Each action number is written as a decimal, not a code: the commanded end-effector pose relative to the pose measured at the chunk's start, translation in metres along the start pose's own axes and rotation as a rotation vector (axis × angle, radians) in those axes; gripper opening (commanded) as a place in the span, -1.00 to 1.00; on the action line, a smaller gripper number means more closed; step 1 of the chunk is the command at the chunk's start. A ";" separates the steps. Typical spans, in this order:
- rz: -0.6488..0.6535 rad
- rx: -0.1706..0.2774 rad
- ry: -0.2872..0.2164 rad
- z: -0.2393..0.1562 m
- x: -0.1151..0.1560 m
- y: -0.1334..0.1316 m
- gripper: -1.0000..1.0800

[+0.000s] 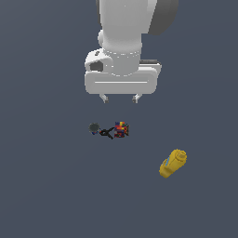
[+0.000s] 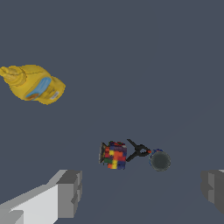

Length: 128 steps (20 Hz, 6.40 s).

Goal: Pick up a designated object from a clutter of objects.

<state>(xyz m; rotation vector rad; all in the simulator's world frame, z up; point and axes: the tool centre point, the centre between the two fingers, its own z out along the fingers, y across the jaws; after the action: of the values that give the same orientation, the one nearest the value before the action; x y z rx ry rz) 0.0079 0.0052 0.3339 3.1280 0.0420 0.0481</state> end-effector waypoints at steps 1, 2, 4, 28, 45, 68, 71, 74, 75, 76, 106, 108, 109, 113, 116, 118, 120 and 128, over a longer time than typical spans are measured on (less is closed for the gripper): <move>0.000 0.000 0.000 0.000 0.000 0.000 0.92; 0.000 0.001 -0.001 0.000 0.000 0.000 0.92; 0.000 0.005 -0.005 0.001 0.000 0.000 0.92; -0.146 0.023 -0.021 0.033 -0.002 0.009 0.92; -0.533 0.023 -0.020 0.107 -0.010 0.031 0.92; -1.069 0.027 -0.018 0.201 -0.043 0.056 0.92; -1.139 0.028 -0.018 0.212 -0.048 0.059 0.92; -1.209 0.029 -0.017 0.224 -0.054 0.062 0.92; -1.233 0.030 -0.017 0.227 -0.057 0.063 0.92; -1.256 0.030 -0.017 0.231 -0.059 0.064 0.92; -1.515 0.034 -0.015 0.285 -0.086 0.072 0.92; -1.516 0.034 -0.014 0.294 -0.087 0.071 0.92; -1.516 0.034 -0.014 0.299 -0.087 0.071 0.92; -1.517 0.034 -0.014 0.313 -0.087 0.071 0.92; -1.518 0.034 -0.014 0.318 -0.087 0.071 0.92; -1.518 0.034 -0.014 0.319 -0.087 0.071 0.92; -1.518 0.034 -0.014 0.319 -0.087 0.071 -1.00; -1.518 0.034 -0.014 0.319 -0.087 0.071 -1.00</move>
<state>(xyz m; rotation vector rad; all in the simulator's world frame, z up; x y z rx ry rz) -0.0673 -0.0723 0.0140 2.2492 2.1922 0.0010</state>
